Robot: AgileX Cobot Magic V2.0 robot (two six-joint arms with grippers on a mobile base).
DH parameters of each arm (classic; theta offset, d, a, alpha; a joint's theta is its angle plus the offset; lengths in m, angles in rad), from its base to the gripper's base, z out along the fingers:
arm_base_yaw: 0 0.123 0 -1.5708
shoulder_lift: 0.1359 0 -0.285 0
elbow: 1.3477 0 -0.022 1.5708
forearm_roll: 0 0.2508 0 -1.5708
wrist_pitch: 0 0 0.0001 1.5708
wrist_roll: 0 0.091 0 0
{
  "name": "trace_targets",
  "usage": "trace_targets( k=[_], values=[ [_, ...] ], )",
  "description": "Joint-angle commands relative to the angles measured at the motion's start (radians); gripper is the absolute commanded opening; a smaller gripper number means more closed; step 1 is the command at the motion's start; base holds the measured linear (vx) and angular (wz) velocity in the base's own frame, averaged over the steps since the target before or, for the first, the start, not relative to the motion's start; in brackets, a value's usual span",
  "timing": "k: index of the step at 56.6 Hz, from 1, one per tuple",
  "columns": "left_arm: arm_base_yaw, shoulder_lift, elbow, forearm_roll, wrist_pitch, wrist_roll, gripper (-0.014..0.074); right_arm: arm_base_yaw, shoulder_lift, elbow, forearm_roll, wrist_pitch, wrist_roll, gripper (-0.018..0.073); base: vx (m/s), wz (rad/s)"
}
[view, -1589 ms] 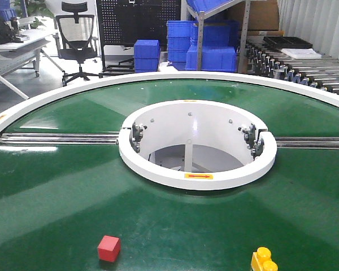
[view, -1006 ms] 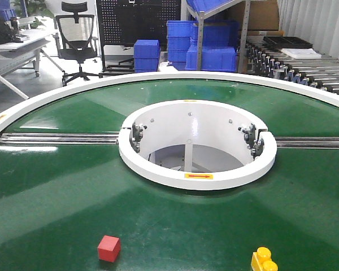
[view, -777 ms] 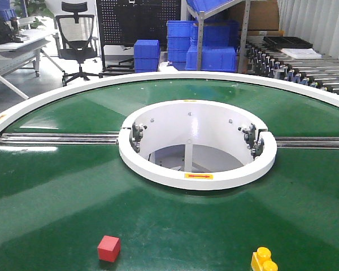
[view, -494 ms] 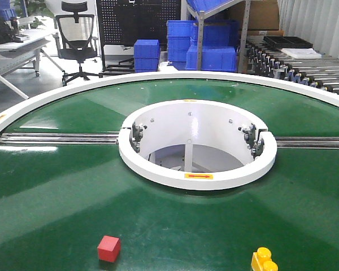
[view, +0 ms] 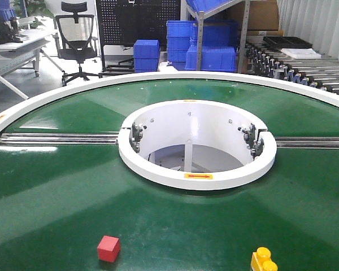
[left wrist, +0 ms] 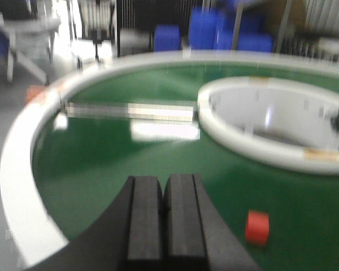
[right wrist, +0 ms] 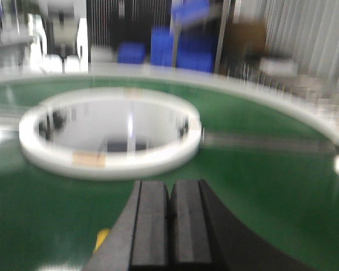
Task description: Pick red and yellow blocks into blue bin
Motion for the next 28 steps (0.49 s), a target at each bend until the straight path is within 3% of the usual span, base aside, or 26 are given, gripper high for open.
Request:
trace_targets(
  k=[1,18,23,28],
  values=[
    [-0.008,0.071,-0.032,-0.005,0.03,0.0,-0.0006,0.0,0.086,-0.027,-0.006,0.055,-0.007,-0.001,0.0,0.0],
    [-0.008,0.207,-0.032,-0.005,0.109,0.0,0.002,0.0,0.28,-0.027,0.02,0.131,-0.001,-0.0008,0.0,0.0],
    [-0.013,0.245,-0.032,-0.017,0.126,0.0,0.0086,0.0,0.312,-0.027,0.011,0.132,-0.001,0.0001,0.0,0.0],
    [-0.058,0.269,-0.032,-0.028,0.125,0.018,0.0206,0.001,0.35,-0.027,0.017,0.14,-0.008,0.0048,0.0,0.0]
  ],
)
